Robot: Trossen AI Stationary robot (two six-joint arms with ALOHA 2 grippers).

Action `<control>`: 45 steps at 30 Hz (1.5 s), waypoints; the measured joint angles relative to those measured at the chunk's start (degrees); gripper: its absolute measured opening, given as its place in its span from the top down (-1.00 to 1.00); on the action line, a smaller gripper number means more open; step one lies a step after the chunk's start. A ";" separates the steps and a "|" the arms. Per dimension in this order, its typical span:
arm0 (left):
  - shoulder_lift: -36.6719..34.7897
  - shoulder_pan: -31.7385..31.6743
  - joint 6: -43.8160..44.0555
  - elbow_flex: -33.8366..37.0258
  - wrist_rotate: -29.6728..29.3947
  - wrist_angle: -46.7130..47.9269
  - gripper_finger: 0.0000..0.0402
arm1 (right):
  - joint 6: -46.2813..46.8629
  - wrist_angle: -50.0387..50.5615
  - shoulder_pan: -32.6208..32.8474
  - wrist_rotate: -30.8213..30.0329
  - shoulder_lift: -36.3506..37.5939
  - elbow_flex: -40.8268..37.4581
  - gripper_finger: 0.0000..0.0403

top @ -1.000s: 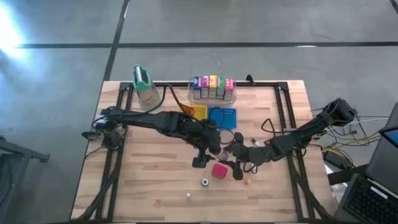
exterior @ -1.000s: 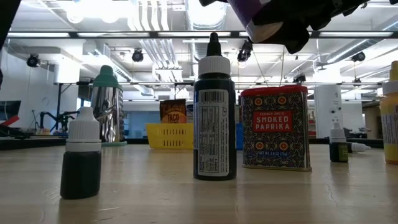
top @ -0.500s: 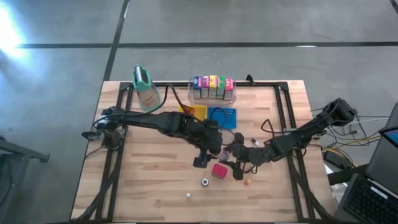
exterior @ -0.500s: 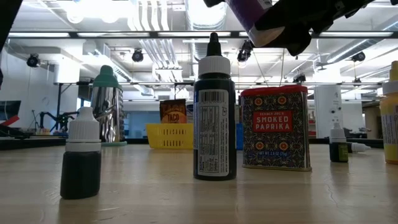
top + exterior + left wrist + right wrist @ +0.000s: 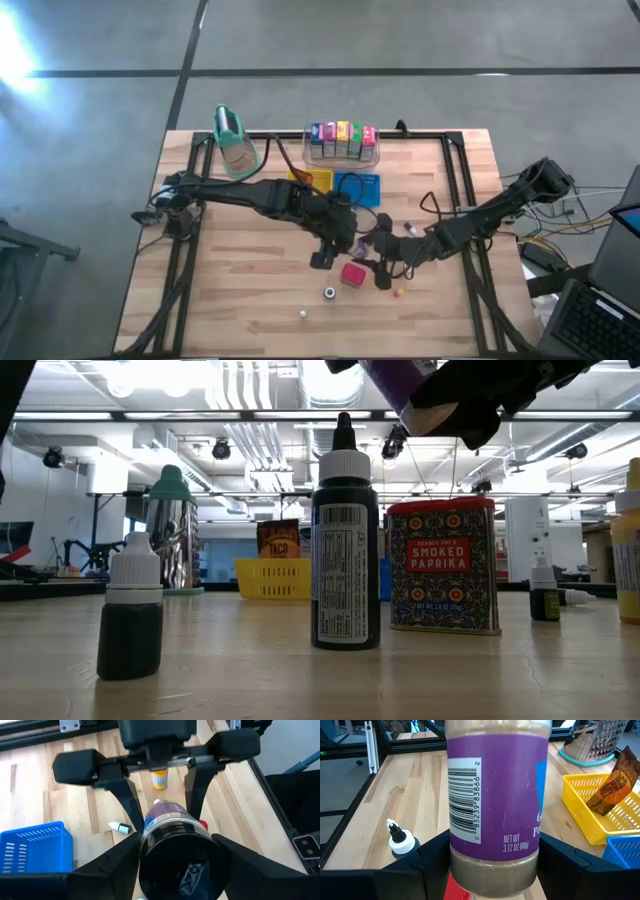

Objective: Pick & Place Kitchen Items
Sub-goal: Put the black seasoning bottle into the yellow bin

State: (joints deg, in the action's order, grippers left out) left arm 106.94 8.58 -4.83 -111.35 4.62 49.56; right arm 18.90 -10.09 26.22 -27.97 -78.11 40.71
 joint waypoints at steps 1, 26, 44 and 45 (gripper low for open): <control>0.00 0.00 0.01 0.00 0.00 0.19 -0.16 | 0.00 -0.08 -0.01 -0.02 0.00 0.00 -0.22; -5.42 -0.81 6.77 0.04 -20.03 19.51 -0.16 | 7.74 13.93 -0.03 -0.85 7.94 0.00 -0.62; -6.71 -17.13 9.38 12.48 -20.62 20.32 -0.16 | 7.74 23.43 -0.05 -8.26 19.61 -0.35 -0.30; -6.71 -17.80 9.16 13.71 -20.45 19.69 -0.16 | 7.76 23.41 -0.05 -8.28 19.65 -0.37 -0.29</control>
State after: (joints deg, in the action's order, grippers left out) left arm 100.22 -9.22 4.33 -97.64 -15.83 69.25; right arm 26.65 13.32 26.17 -36.25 -58.46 40.34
